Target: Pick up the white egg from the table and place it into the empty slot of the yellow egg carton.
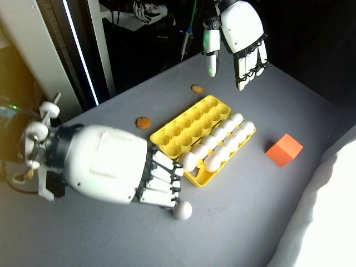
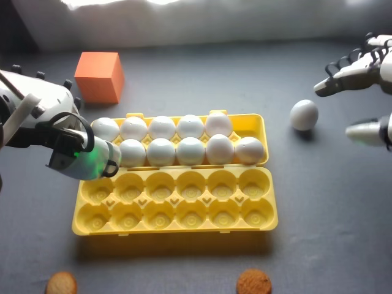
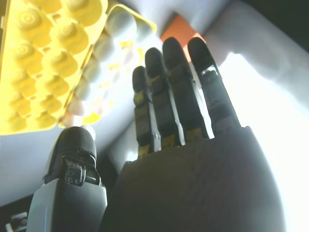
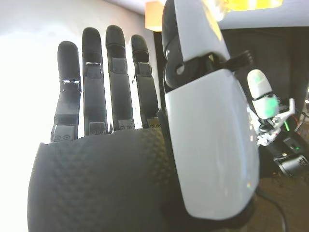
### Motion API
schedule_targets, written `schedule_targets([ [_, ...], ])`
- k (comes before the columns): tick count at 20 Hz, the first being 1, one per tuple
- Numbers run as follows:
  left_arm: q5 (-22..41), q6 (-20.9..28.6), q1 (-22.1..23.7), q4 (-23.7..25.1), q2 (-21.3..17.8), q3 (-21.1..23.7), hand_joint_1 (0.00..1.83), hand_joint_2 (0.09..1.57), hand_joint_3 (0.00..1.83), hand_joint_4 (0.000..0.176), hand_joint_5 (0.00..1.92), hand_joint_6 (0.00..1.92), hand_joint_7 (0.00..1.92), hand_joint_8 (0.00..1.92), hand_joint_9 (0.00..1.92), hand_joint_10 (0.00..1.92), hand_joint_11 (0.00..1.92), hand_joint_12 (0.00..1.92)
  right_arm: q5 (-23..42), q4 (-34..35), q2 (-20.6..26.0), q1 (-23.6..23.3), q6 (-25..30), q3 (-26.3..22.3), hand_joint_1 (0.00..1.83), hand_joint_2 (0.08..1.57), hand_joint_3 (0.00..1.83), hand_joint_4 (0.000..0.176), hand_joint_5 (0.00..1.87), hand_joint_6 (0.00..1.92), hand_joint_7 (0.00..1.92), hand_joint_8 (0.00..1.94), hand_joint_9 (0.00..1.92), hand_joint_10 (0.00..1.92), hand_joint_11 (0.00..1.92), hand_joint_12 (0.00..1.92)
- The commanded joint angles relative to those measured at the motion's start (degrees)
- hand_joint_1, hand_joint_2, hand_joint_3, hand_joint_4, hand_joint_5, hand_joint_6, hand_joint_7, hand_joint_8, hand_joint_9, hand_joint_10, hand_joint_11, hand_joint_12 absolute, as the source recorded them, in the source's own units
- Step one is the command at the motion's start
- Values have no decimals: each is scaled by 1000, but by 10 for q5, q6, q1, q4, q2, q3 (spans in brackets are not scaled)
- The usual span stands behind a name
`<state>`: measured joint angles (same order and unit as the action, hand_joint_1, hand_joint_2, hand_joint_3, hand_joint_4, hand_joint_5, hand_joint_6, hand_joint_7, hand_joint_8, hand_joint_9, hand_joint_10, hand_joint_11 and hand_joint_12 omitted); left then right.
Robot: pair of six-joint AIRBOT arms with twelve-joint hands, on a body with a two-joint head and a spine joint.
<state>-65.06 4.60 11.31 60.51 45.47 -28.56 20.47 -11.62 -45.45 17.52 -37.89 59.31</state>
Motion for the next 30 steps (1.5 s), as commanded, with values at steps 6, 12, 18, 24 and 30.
schedule_targets([
  [6,-1,-1,6,46,-6,1,0,1304,2,0,465,6,526,11,479,11,143,602,50,9,-16,-6,2,29,573,1174,0,0,393,0,438,0,424,38,0,1180],
  [12,0,-1,6,46,-6,1,0,1299,0,0,481,8,548,12,497,11,154,599,4,13,-71,-20,2,101,998,999,0,0,242,0,232,0,265,0,0,908],
  [18,2,-1,6,45,-7,1,0,1291,0,0,459,0,538,0,510,0,203,581,-7,15,-122,-32,1,148,1202,977,0,0,266,12,254,16,282,32,0,974],
  [24,2,-1,6,45,-7,1,0,1287,0,0,478,6,576,12,566,18,249,589,-8,22,-160,-30,0,175,1161,1001,6,0,417,29,449,37,434,82,0,1197],
  [30,3,-1,6,46,-7,1,0,1293,2,0,472,1,580,6,569,10,270,602,-2,25,-196,-29,0,214,1155,1014,5,0,447,19,512,39,472,102,0,1236],
])
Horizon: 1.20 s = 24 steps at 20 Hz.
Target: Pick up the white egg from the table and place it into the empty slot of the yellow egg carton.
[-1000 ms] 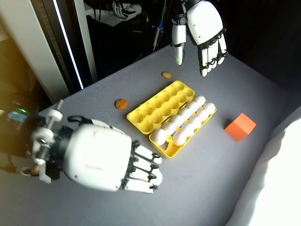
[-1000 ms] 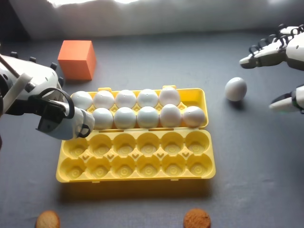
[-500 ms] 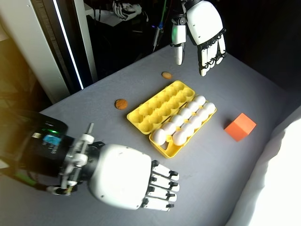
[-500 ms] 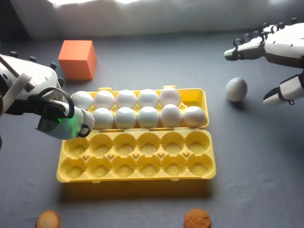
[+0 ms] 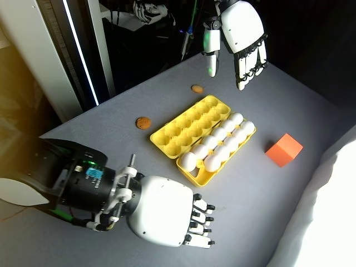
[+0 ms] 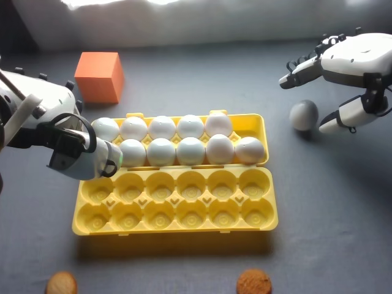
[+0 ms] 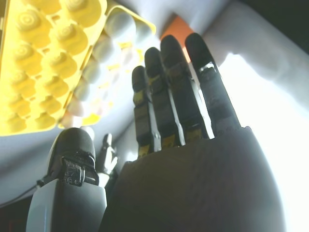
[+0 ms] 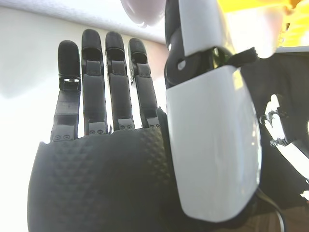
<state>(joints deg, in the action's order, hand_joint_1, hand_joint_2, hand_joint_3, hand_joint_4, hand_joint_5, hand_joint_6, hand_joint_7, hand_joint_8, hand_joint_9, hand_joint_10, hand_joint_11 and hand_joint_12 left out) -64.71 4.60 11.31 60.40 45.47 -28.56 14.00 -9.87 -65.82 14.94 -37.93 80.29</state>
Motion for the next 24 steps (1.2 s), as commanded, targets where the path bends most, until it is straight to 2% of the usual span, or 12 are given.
schedule_targets([
  [1,-1,-1,6,47,-7,1,0,1294,2,0,478,3,584,7,574,11,281,609,63,7,5,-2,0,6,1152,1015,4,0,472,25,523,38,484,109,0,1266],
  [2,-1,-1,6,47,-7,1,0,1294,2,0,478,3,584,7,574,11,281,609,64,7,4,-1,0,8,1152,1015,4,0,472,25,523,38,484,109,0,1266],
  [3,-1,-1,6,47,-7,1,0,1303,0,0,474,0,592,0,582,3,253,678,67,8,2,2,0,11,1168,1009,0,0,537,42,588,55,533,136,25,1305],
  [6,-1,-1,6,47,-7,1,0,1296,0,0,513,0,661,1,659,5,263,846,70,13,-5,9,0,22,1167,1011,0,0,573,48,616,60,561,157,59,1315],
  [12,-1,-2,6,47,-7,1,0,1303,0,0,507,0,667,0,668,0,226,914,75,29,-27,22,0,52,1175,1001,1,0,595,16,679,44,586,237,139,1257],
  [15,-1,-2,6,47,-7,1,0,1303,0,0,484,2,640,0,643,2,195,905,82,29,-30,24,0,53,1174,1002,0,0,632,7,726,31,570,348,166,1280],
  [16,-1,-2,6,47,-7,1,0,1303,0,0,491,1,630,1,631,3,180,944,83,29,-31,24,0,53,1183,985,0,0,655,6,761,29,556,481,210,1284],
  [19,-1,-2,6,47,-7,1,0,1303,0,0,522,10,654,9,651,10,217,981,83,29,-33,26,0,53,1138,1014,0,0,651,4,761,17,475,659,189,1323],
  [24,-1,-2,6,47,-7,1,0,1303,0,0,507,6,657,7,652,10,187,1074,84,29,-35,34,0,53,1154,1013,0,0,702,19,801,30,492,702,201,1300],
])
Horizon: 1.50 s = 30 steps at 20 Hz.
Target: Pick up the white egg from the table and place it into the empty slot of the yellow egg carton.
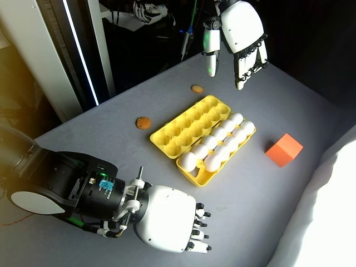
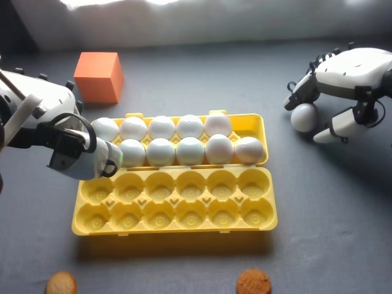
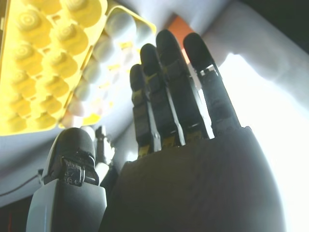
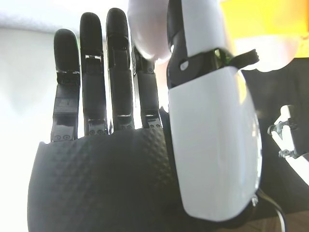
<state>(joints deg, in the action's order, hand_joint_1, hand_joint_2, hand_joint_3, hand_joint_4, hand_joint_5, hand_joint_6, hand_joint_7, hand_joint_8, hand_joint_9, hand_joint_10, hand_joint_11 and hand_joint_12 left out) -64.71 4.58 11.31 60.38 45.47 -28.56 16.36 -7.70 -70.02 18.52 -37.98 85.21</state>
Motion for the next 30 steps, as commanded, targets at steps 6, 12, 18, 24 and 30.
schedule_targets([
  [6,-1,-2,6,47,-7,1,0,1307,1,0,514,11,672,12,661,14,213,1097,63,7,8,-1,1,4,1159,1002,0,0,849,47,930,58,652,664,364,1272],
  [12,-2,-2,6,47,-7,1,0,1312,0,0,526,2,686,4,681,10,217,1119,69,7,8,-3,1,5,1142,1026,0,0,876,37,944,40,645,693,335,1323],
  [18,-2,-2,6,47,-7,1,0,1324,0,0,537,4,697,3,679,5,199,1182,69,7,8,-3,1,6,1197,1133,0,0,959,943,961,873,795,758,498,1289],
  [24,-2,-3,6,47,-7,1,0,1328,1,0,527,7,692,4,677,4,189,1189,70,7,8,-3,1,6,1209,1141,0,7,943,1004,931,1147,845,918,561,1329],
  [30,-2,-3,6,47,-7,1,0,1329,0,0,527,1,698,2,680,3,175,1213,125,7,20,-26,0,6,1215,1127,0,12,983,952,945,1113,868,890,565,1294],
])
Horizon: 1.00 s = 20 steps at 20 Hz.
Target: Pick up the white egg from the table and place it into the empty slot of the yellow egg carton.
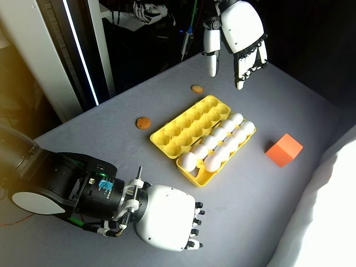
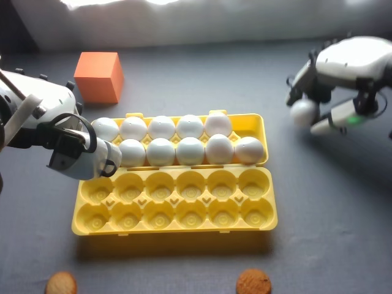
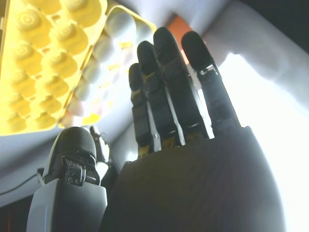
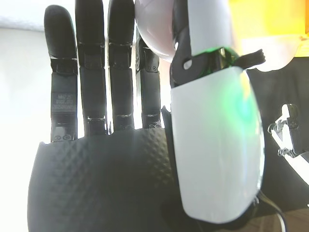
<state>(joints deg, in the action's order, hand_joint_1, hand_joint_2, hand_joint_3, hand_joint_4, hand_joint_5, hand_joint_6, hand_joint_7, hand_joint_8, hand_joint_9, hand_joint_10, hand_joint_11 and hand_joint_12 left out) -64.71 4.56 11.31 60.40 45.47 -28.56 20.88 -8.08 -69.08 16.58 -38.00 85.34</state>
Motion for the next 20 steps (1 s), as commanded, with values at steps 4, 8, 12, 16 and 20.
schedule_targets([
  [4,-2,-3,6,47,-7,1,0,1334,2,0,528,1,703,2,681,2,169,1212,81,6,12,-37,1,4,1207,1142,0,11,969,992,897,1171,833,906,557,1312],
  [8,-2,-3,6,47,-7,1,0,1330,0,0,542,5,715,6,698,8,199,1209,81,-144,4,-66,146,4,1213,1130,1,11,985,952,928,1135,842,903,542,1323],
  [12,-2,-3,6,47,-7,1,0,1327,0,0,526,6,705,5,680,5,181,1199,89,-211,-10,-68,221,4,1215,1123,0,16,997,933,947,1100,848,895,548,1332],
  [16,-2,-3,6,47,-7,1,0,1332,0,0,542,5,712,4,691,7,162,1227,97,-216,-24,-55,221,4,1217,1122,0,11,980,949,971,1077,874,903,552,1333],
  [20,-3,-3,6,47,-7,1,0,1337,2,0,539,6,711,3,693,7,167,1229,86,-216,-38,-50,221,4,1208,1136,0,17,943,1021,948,1102,874,918,573,1349],
])
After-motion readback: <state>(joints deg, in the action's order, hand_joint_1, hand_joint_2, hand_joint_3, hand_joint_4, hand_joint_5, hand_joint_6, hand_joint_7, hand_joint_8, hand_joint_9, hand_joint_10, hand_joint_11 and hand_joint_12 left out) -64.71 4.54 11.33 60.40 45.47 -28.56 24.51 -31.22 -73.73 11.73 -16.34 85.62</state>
